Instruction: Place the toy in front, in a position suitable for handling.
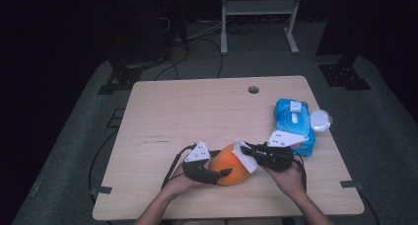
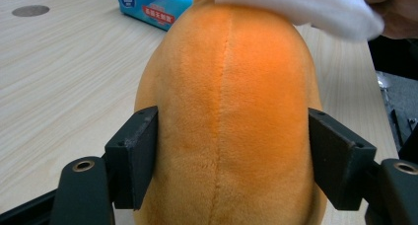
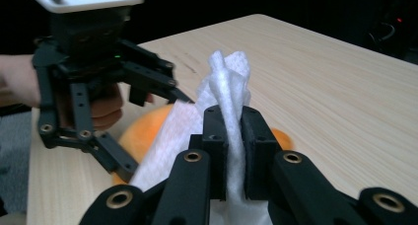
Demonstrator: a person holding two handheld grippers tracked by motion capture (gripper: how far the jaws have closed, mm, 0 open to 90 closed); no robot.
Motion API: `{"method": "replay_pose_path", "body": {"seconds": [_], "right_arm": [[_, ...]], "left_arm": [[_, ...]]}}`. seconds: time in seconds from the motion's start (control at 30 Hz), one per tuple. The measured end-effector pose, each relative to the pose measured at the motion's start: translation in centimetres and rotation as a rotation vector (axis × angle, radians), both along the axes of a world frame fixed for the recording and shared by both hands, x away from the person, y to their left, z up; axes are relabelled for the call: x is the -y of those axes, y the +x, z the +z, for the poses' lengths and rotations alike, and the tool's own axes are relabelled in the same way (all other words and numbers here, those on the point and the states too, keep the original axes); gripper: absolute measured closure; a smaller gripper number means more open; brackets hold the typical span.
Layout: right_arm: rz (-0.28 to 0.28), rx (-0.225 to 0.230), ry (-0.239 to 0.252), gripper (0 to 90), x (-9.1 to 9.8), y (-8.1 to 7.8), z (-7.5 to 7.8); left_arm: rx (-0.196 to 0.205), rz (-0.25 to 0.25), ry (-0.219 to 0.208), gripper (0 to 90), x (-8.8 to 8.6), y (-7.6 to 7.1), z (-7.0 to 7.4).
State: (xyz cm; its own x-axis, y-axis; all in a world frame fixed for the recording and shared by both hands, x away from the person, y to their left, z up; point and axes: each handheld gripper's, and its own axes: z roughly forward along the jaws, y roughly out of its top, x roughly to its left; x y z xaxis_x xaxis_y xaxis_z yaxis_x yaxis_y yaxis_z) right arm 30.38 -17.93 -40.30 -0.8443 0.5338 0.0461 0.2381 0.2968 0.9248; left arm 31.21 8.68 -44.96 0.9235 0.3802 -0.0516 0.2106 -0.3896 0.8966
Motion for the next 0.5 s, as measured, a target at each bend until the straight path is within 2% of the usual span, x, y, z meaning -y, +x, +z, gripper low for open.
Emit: {"method": "replay_pose_path", "body": {"seconds": [0.13, 0.37, 0.5], "right_arm": [[0.005, 0.012, -0.015, 81.5, -0.4, 0.3, 0.1], [-0.044, -0.049, 0.037, 81.5, 1.4, 1.9, -0.5], [-0.068, -0.045, 0.026, 81.5, 2.0, 2.0, -0.5]], "left_arm": [[0.004, -0.011, 0.007, 27.5, 0.0, -0.1, 0.0], [-0.005, -0.017, -0.004, 27.5, -0.1, 0.0, -0.1], [-0.012, -0.021, -0.007, 27.5, -0.2, 0.2, -0.1]]}}
